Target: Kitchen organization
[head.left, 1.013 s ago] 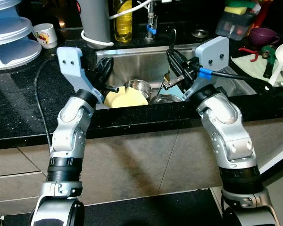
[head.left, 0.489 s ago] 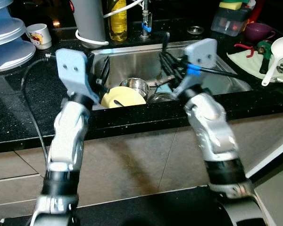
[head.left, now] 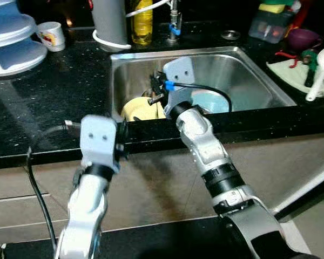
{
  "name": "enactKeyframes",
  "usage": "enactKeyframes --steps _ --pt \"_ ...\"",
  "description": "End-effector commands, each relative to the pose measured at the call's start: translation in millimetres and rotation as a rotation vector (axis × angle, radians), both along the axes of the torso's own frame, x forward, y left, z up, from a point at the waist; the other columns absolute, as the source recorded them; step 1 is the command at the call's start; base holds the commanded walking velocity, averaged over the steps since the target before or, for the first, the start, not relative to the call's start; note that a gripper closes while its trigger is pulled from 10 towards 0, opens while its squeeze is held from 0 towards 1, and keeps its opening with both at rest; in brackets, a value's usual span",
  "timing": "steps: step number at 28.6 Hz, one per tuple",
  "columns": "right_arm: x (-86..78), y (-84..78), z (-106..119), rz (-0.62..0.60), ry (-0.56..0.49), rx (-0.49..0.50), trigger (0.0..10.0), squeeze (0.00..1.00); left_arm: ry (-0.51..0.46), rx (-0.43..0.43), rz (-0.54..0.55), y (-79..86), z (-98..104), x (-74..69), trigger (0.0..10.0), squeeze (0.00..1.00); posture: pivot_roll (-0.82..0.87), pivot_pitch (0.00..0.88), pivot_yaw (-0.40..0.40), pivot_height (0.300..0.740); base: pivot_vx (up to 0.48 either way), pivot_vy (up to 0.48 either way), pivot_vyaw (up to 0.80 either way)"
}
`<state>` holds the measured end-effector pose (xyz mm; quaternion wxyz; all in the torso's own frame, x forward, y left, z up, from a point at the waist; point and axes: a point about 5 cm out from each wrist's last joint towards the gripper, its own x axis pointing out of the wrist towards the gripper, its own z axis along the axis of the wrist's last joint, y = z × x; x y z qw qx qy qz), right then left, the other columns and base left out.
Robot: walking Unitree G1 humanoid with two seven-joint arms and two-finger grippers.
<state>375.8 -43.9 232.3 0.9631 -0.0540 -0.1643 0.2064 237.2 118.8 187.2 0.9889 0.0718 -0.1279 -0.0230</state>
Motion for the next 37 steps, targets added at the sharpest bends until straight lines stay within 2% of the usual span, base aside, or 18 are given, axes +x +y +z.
enactKeyframes --steps 1,2,3,4,5,6,7,10,13,15,16,17,18,19,21,26,31,37 --pt "1.8 -6.7 1.0 -0.029 -0.012 0.032 10.0 1.0 0.004 0.014 0.01 -0.5 0.4 -1.4 10.0 0.0 0.13 0.059 -0.016 0.74 0.0 0.0 0.0" --pt "2.1 -9.2 1.9 -0.038 -0.025 0.037 10.0 1.0 0.009 0.016 0.015 -0.6 0.3 -1.9 10.0 0.0 0.13 0.059 -0.016 0.74 0.0 0.0 0.0" --pt "0.8 -14.4 3.7 -0.038 -0.039 0.053 10.0 0.89 0.009 0.022 0.014 -1.6 0.6 -2.4 10.0 0.0 0.13 0.059 -0.016 0.74 0.0 0.0 0.0" --pt "0.8 -14.4 3.7 -0.038 -0.039 0.053 10.0 0.89 0.009 0.022 0.014 -1.6 0.6 -2.4 10.0 0.0 0.13 0.059 -0.016 0.74 0.0 0.0 0.0" --pt "-1.5 -23.5 5.6 -0.037 -0.056 0.083 10.0 0.55 0.011 0.03 0.01 -3.8 1.2 -4.0 10.0 0.0 0.13 0.059 -0.016 0.74 0.0 0.0 0.0" --pt "-4.1 -31.6 4.7 -0.043 -0.06 0.097 10.0 0.0 0.012 0.03 0.008 -4.6 1.3 -4.0 10.0 0.0 0.11 0.058 -0.014 0.74 0.0 0.0 0.0" --pt "-4.1 -31.6 4.7 -0.043 -0.06 0.097 10.0 0.0 0.012 0.03 0.008 -4.6 1.3 -4.0 10.0 0.0 0.11 0.058 -0.014 0.74 0.0 0.0 0.0" --pt "-15.7 -59.9 -6.3 -0.088 -0.04 0.155 10.0 0.0 0.013 0.031 0.008 -5.2 1.3 -3.1 10.0 0.0 0.1 0.056 -0.012 0.74 0.0 0.0 0.0" --pt "-18.9 -66.8 -9.8 -0.104 -0.033 0.171 10.0 0.0 0.013 0.032 0.009 -5.1 1.3 -3.0 10.0 0.0 0.1 0.056 -0.012 0.74 0.0 0.0 0.0" --pt "-29.8 -85.3 -24.5 -0.145 -0.005 0.176 10.0 0.0 0.016 0.037 0.013 -5.0 1.1 -3.3 10.0 0.0 0.08 0.053 -0.018 0.74 0.0 0.0 0.0" --pt "-29.8 -85.3 -24.5 -0.145 -0.005 0.176 10.0 0.0 0.016 0.037 0.013 -5.0 1.1 -3.3 10.0 0.0 0.08 0.053 -0.018 0.74 0.0 0.0 0.0" --pt "-38.7 -100.6 -36.1 -0.19 0.039 0.186 10.0 0.0 0.014 0.044 0.021 -4.0 1.0 -3.5 10.0 0.0 0.06 0.05 -0.024 0.74 0.0 0.0 0.0" --pt "-38.7 -100.6 -36.1 -0.19 0.039 0.186 10.0 0.0 0.014 0.044 0.021 -4.0 1.0 -3.5 10.0 0.0 0.06 0.05 -0.024 0.74 0.0 0.0 0.0" --pt "-46.5 -112.4 -45.4 -0.223 0.076 0.186 10.0 0.0 0.012 0.049 0.026 -3.6 0.7 -3.5 10.0 0.0 0.05 0.045 -0.029 0.74 0.0 0.0 0.0" --pt "-57.8 -125.5 -57.0 -0.242 0.131 0.19 10.0 0.0 0.009 0.059 0.031 -3.8 0.4 -3.4 10.0 0.0 0.04 0.04 -0.034 0.74 0.0 0.0 0.0" --pt "-72.8 -129.2 -66.6 -0.195 0.185 0.231 10.0 0.0 -0.002 0.068 0.032 -3.1 1.5 -2.0 10.0 0.0 0.04 0.037 -0.04 0.74 0.0 0.0 0.0" --pt "-91.7 -122.2 -74.3 -0.123 0.224 0.242 10.0 0.0 -0.008 0.088 0.031 -0.7 3.1 -3.0 10.0 0.0 0.04 0.038 -0.036 0.74 0.0 0.0 0.0" --pt "-95.9 -116.7 -68.3 -0.085 0.225 0.27 10.0 0.0 -0.016 0.106 0.012 -4.2 5.5 -3.5 10.0 0.0 0.04 0.05 -0.029 0.74 0.0 0.0 0.0"
